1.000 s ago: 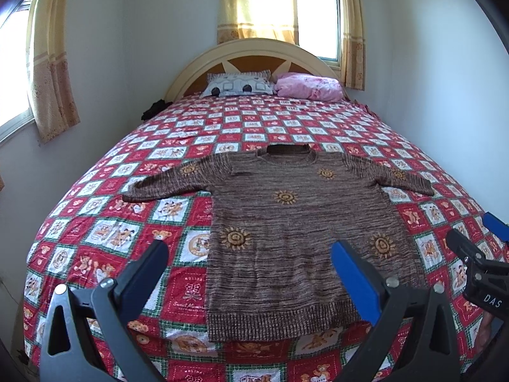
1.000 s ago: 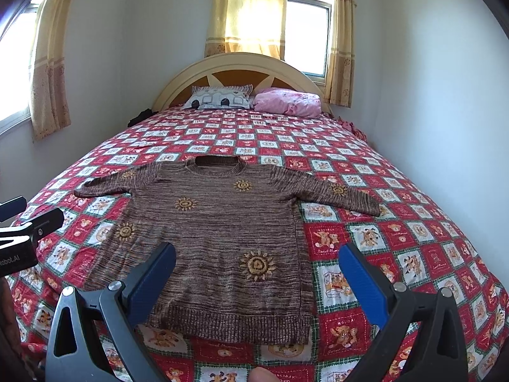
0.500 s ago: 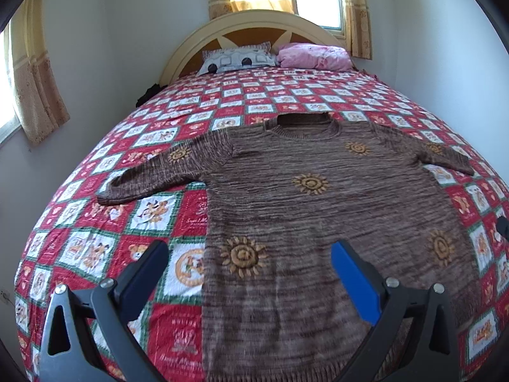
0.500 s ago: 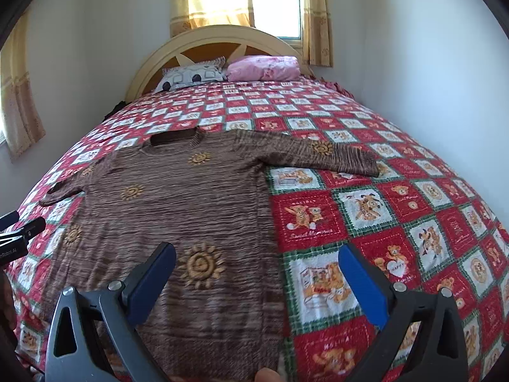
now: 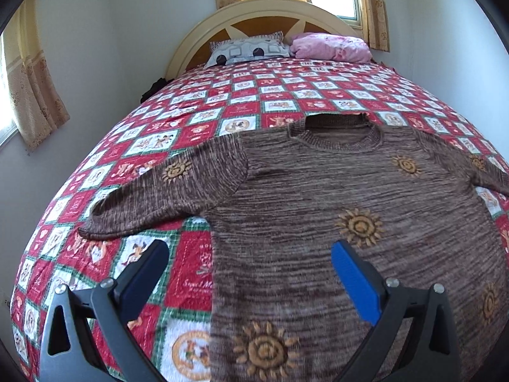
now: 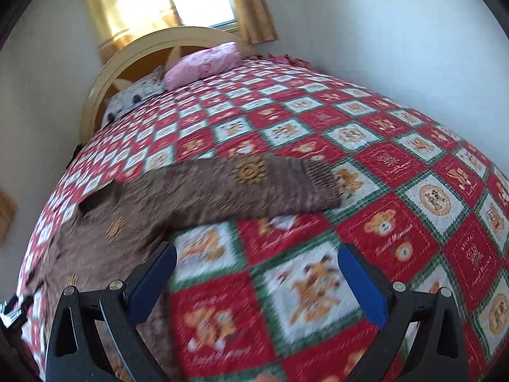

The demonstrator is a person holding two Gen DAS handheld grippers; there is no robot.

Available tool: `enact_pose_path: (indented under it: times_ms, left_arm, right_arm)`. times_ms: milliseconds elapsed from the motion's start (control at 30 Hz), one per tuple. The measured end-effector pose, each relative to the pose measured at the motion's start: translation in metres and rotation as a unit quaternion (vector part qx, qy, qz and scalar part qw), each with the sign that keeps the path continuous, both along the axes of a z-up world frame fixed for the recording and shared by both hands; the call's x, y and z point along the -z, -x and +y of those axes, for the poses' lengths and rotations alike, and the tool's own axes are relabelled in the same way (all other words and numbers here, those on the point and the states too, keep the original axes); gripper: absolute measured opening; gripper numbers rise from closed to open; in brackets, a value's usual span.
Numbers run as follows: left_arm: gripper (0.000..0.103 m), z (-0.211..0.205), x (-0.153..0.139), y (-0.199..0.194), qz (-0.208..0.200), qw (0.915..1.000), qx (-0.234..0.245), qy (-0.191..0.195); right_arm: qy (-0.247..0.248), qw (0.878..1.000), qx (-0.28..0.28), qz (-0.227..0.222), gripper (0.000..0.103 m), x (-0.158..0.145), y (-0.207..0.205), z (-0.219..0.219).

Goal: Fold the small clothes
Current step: 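Lower both grippers toward the brown sweater, left gripper toward its shoulder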

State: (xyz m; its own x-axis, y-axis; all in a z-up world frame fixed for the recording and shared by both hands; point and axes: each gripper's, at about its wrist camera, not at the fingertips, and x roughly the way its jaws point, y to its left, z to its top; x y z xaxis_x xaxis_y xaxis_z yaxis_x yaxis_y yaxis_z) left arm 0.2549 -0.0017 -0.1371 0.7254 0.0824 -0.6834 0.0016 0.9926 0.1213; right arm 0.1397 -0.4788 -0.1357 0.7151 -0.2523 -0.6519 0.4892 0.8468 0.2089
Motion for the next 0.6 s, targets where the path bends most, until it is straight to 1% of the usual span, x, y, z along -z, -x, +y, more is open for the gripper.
enact_pose_path:
  times_ms: [67, 133, 200, 267, 333, 367, 433, 467, 500, 533, 600]
  left_arm:
    - [0.103, -0.001, 0.005, -0.008, 0.005, 1.0, -0.002, 0.0]
    - [0.103, -0.002, 0.01, -0.015, 0.01, 0.9999, -0.005, -0.001]
    - [0.103, -0.003, 0.018, -0.024, 0.02, 0.9998, -0.006, 0.004]
    - [0.103, -0.004, 0.024, -0.031, 0.031, 0.9995, -0.009, 0.005]
    - [0.103, -0.005, 0.03, -0.035, 0.039, 0.9992, -0.008, 0.009]
    - [0.103, -0.006, 0.032, -0.036, 0.04, 0.9991, -0.007, 0.01]
    - [0.103, -0.008, 0.036, -0.038, 0.044, 0.9989, -0.005, 0.012]
    - [0.103, -0.008, 0.038, -0.038, 0.047, 0.9988, -0.004, 0.013]
    - [0.103, -0.009, 0.039, -0.039, 0.049, 0.9987, -0.004, 0.015]
    - [0.103, -0.008, 0.042, -0.04, 0.053, 0.9984, -0.002, 0.018]
    - [0.103, -0.008, 0.046, -0.043, 0.062, 0.9978, 0.003, 0.025]
  right_arm:
    - [-0.018, 1.0, 0.021, 0.001, 0.101, 0.006, -0.008, -0.022]
    - [-0.044, 0.998, 0.041, 0.005, 0.094, 0.015, -0.014, -0.044]
    - [-0.073, 0.996, 0.056, 0.009, 0.092, 0.025, -0.019, -0.063]
    - [-0.089, 0.993, 0.07, 0.011, 0.088, 0.033, -0.025, -0.08]
    - [-0.108, 0.991, 0.081, 0.015, 0.077, 0.041, -0.032, -0.094]
    - [-0.113, 0.99, 0.086, 0.015, 0.075, 0.043, -0.033, -0.099]
    - [-0.117, 0.989, 0.086, 0.012, 0.067, 0.044, -0.039, -0.104]
    - [-0.122, 0.989, 0.084, 0.011, 0.066, 0.044, -0.041, -0.106]
    - [-0.126, 0.988, 0.084, 0.01, 0.057, 0.044, -0.042, -0.106]
    - [-0.13, 0.988, 0.08, 0.013, 0.04, 0.045, -0.046, -0.106]
    - [-0.134, 0.988, 0.076, 0.024, 0.017, 0.049, -0.057, -0.108]
